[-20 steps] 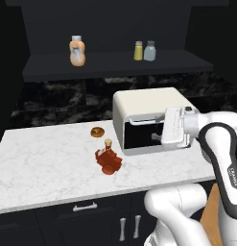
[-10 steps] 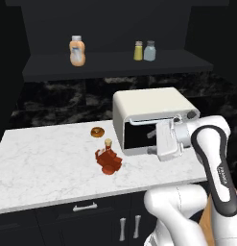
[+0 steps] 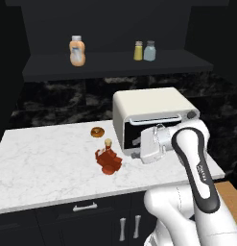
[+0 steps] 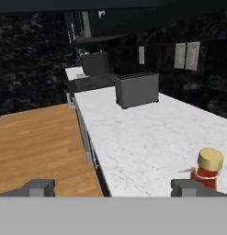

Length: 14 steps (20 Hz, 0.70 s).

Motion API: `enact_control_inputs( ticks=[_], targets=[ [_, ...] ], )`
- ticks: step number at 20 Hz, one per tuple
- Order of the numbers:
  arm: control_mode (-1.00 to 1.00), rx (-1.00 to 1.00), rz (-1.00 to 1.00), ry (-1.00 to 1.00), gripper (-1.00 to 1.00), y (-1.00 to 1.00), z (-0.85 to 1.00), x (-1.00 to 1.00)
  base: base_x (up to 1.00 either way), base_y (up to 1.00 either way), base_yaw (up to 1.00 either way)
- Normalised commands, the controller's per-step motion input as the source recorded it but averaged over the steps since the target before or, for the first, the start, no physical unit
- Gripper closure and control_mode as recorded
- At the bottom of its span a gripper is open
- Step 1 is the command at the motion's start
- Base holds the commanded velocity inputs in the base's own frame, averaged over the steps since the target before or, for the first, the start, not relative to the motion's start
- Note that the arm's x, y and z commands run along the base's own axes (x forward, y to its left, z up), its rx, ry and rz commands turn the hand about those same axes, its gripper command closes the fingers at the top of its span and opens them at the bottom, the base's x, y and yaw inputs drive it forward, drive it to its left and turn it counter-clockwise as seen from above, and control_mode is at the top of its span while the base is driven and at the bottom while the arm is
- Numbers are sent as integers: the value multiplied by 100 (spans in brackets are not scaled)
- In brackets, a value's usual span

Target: Put the shaker and condiment bottle from the counter next to their counterparts in the cabinet.

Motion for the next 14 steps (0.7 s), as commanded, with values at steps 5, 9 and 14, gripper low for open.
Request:
enact_control_inputs(
  ticks=[5,9,14],
  targets=[
    [-100,0,-1,0,-100,6,-10,0,0,0,0],
    [-100,5,-1,0,-100,36,-61,0,0,0,0],
    [-100,0,-4,-2,-100,15,-47,1,0,0,0]
  ],
)
